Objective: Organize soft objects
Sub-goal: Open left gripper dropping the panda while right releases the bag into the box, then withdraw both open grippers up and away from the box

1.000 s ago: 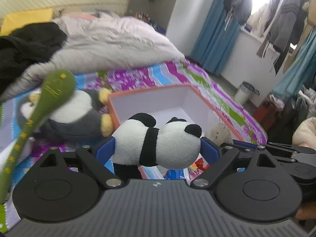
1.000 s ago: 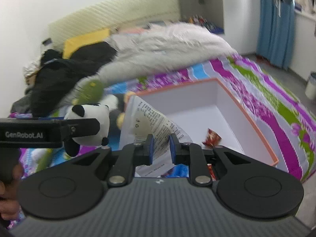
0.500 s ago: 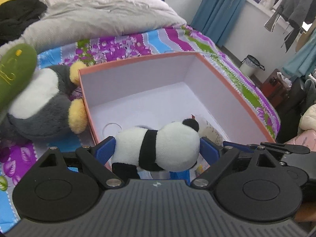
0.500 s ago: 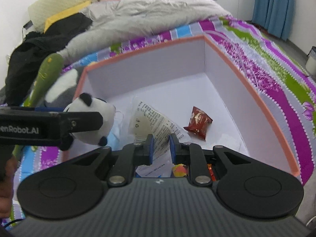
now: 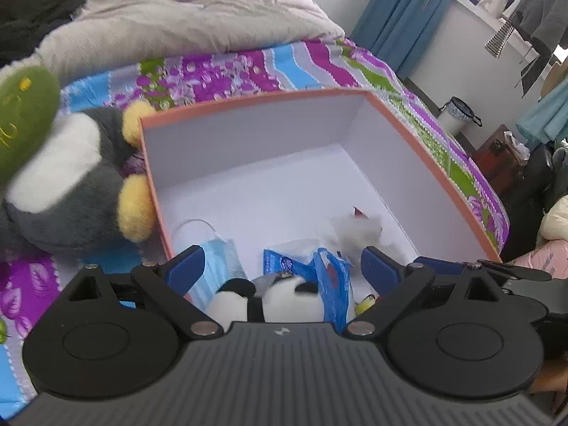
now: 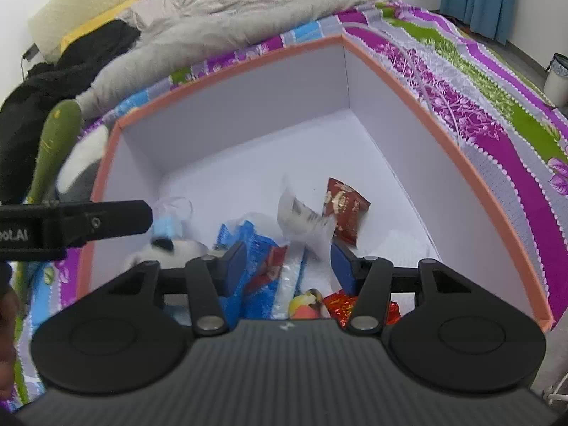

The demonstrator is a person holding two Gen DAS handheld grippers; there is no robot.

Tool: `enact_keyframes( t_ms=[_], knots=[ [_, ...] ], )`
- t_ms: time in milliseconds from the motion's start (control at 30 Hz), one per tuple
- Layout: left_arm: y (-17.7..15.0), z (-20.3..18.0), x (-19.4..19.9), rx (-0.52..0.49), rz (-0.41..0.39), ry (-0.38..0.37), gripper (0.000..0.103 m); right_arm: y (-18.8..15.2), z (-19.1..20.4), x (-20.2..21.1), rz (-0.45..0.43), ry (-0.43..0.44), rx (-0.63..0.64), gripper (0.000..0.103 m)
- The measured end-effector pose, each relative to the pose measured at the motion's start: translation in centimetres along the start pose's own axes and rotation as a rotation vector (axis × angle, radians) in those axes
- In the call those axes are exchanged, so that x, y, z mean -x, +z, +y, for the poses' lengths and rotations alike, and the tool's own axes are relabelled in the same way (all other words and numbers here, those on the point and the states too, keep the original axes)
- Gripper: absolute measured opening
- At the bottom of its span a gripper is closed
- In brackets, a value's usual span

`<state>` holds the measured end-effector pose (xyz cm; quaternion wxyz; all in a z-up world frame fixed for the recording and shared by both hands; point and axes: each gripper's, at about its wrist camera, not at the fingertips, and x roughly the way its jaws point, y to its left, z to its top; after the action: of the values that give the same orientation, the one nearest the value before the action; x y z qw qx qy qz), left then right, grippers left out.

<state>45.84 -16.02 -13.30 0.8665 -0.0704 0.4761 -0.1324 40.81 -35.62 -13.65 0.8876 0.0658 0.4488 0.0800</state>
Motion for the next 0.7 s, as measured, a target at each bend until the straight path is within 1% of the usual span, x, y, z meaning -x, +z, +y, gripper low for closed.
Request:
enact_keyframes(
  t_ms=[167, 333, 500, 600, 700],
  knots=[
    [0.3, -0.8, 4.2, -0.02, -0.068, 0.009, 0.097, 0.6, 0.9, 3.8, -0.076, 0.007, -0.003, 0.055],
    [-0.1, -1.7, 10.0, -0.034, -0.149, 0.008, 0.097, 0.5, 2.4, 8.9, -0.169, 0.006, 0.0, 0.055],
    [-1.6, -2.3, 16.3, -0.045, -0.232, 0.006, 0.097, -0.6, 4.0, 14.2, -0.25, 0.018, 0.004, 0.055],
    [-2.8, -2.8, 19.9, -0.058, -0.273, 0.0, 0.097, -1.6, 5.0, 17.3, -0.298, 0.022, 0.014, 0.055],
    [-4.5, -3.6, 23.1, -0.073, -0.315, -0.014, 0.097, -2.9, 5.8, 19.9, -0.329, 0.014, 0.025, 0.055]
  ],
)
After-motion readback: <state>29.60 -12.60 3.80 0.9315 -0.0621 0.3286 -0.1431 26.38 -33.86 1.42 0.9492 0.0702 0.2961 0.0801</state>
